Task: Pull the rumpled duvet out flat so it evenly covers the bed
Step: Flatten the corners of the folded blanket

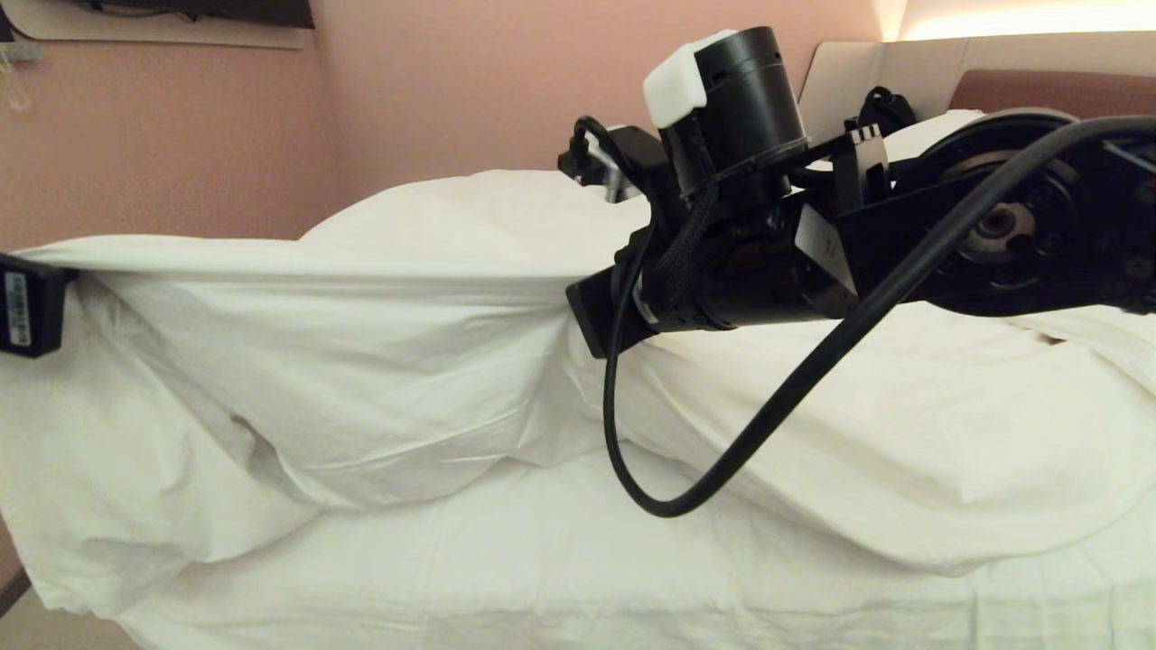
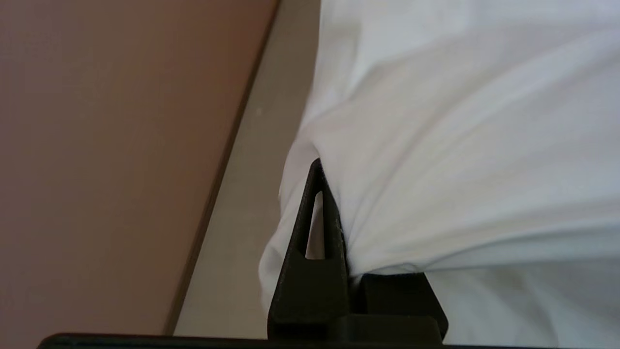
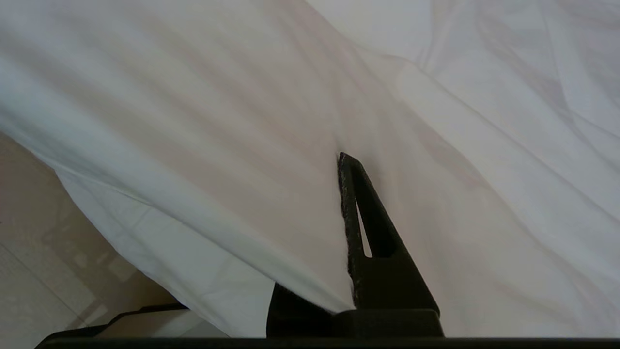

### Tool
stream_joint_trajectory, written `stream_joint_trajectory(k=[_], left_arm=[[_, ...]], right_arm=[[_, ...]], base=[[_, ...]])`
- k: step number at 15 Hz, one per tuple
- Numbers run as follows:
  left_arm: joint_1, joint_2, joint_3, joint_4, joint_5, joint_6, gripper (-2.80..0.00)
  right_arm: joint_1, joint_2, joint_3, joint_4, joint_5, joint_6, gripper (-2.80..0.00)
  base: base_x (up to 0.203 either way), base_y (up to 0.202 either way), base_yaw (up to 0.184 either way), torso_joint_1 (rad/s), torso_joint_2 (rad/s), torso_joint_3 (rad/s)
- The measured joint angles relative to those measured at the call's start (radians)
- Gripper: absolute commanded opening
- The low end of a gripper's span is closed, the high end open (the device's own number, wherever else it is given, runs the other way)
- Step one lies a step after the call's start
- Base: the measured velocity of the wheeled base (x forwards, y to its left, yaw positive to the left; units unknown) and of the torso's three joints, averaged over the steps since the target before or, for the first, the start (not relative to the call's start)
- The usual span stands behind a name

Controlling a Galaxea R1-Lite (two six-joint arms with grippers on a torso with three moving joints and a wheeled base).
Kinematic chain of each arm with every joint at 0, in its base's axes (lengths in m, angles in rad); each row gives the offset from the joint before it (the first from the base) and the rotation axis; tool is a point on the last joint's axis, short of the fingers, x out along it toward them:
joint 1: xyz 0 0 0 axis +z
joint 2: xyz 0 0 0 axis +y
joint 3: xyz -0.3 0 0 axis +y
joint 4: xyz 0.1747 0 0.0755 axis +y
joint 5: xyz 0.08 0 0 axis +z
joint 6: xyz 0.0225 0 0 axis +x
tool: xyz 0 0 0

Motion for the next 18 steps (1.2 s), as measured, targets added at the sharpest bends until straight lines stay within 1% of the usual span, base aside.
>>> stream_joint_trajectory(k=[2, 4, 6, 8, 9, 10, 11, 12, 13, 14, 17, 18], left_arm=[[0.0, 0.091, -0.055, -0.138, -0.002, -0.039, -2.8], [0.0, 0.186, -0.134, -0.238, 0.015, -0.083, -2.8], [-0.001, 0.29, -0.216, -0.339, 0.066, -0.108, -2.8], [-0.004, 0.4, -0.279, -0.479, 0.127, -0.113, -2.8], [-0.025, 0.446, -0.291, -0.552, 0.15, -0.113, -2.8], [-0.056, 0.487, -0.292, -0.615, 0.162, -0.114, -2.8], [-0.069, 0.52, -0.276, -0.65, 0.162, -0.117, -2.8], [-0.098, 0.546, -0.259, -0.658, 0.162, -0.124, -2.8], [-0.109, 0.564, -0.241, -0.663, 0.162, -0.127, -2.8], [-0.109, 0.576, -0.222, -0.673, 0.162, -0.128, -2.8], [-0.109, 0.582, -0.165, -0.689, 0.128, -0.128, -2.8], [-0.109, 0.581, -0.157, -0.691, 0.134, -0.128, -2.8]], right_arm=[[-0.027, 0.0, 0.0, -0.004, 0.0, 0.015, -2.8], [-0.055, -0.002, -0.001, -0.008, 0.001, 0.034, -2.8], [-0.068, -0.004, -0.002, -0.013, 0.002, 0.052, -2.8], [-0.068, -0.002, -0.001, -0.019, 0.002, 0.073, -2.8], [-0.068, 0.0, 0.004, -0.02, 0.0, 0.08, -2.8], [-0.09, 0.002, 0.011, -0.018, -0.001, 0.083, -2.8], [-0.111, 0.007, 0.02, -0.018, 0.0, 0.083, -2.8], [-0.128, 0.012, 0.028, -0.009, -0.001, 0.083, -2.8], [-0.135, 0.018, 0.032, -0.007, -0.001, 0.084, -2.8], [-0.136, 0.024, 0.035, -0.005, -0.001, 0.084, -2.8], [-0.141, 0.035, 0.038, -0.003, 0.01, 0.085, -2.8], [-0.142, 0.035, 0.038, 0.001, 0.011, 0.086, 0.0]], base=[[0.0, 0.0, 0.0, 0.0, 0.0, 0.0], [0.0, 0.0, 0.0, 0.0, 0.0, 0.0], [0.0, 0.0, 0.0, 0.0, 0.0, 0.0], [0.0, 0.0, 0.0, 0.0, 0.0, 0.0], [0.0, 0.0, 0.0, 0.0, 0.0, 0.0], [0.0, 0.0, 0.0, 0.0, 0.0, 0.0], [0.0, 0.0, 0.0, 0.0, 0.0, 0.0], [0.0, 0.0, 0.0, 0.0, 0.0, 0.0], [0.0, 0.0, 0.0, 0.0, 0.0, 0.0], [0.0, 0.0, 0.0, 0.0, 0.0, 0.0], [0.0, 0.0, 0.0, 0.0, 0.0, 0.0], [0.0, 0.0, 0.0, 0.0, 0.0, 0.0]])
